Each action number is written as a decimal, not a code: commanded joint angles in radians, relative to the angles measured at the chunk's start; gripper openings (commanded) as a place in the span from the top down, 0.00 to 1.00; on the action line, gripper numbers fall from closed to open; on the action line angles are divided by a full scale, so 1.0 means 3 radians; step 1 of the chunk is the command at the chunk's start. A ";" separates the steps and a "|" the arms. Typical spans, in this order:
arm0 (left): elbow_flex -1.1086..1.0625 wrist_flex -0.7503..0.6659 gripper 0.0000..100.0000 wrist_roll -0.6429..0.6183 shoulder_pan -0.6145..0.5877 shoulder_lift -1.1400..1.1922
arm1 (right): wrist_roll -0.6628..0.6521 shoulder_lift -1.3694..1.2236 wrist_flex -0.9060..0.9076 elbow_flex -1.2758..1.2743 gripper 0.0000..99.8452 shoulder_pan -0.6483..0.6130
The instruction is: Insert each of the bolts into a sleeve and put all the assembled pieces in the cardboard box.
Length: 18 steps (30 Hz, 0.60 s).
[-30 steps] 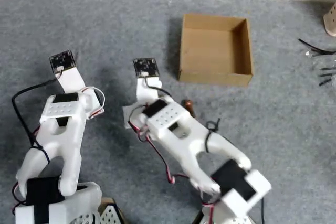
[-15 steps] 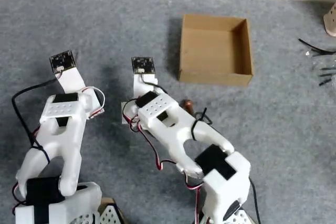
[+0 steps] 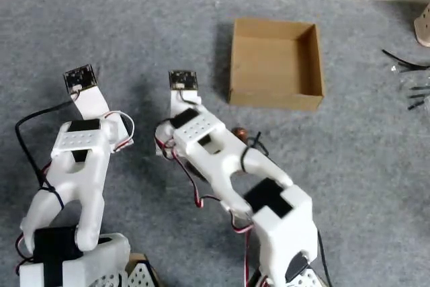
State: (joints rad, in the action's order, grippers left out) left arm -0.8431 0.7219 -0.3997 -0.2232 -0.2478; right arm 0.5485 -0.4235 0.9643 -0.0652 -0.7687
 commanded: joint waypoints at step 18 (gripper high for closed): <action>0.0120 -0.0046 0.99 -0.0005 -0.0023 -0.0013 | 0.0639 -0.0412 0.0437 0.0606 0.85 0.0376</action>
State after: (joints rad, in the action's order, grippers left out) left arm -0.8431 0.7219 -0.3997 -0.2232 -0.2478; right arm 0.7265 -0.5416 1.0948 0.1082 -0.7119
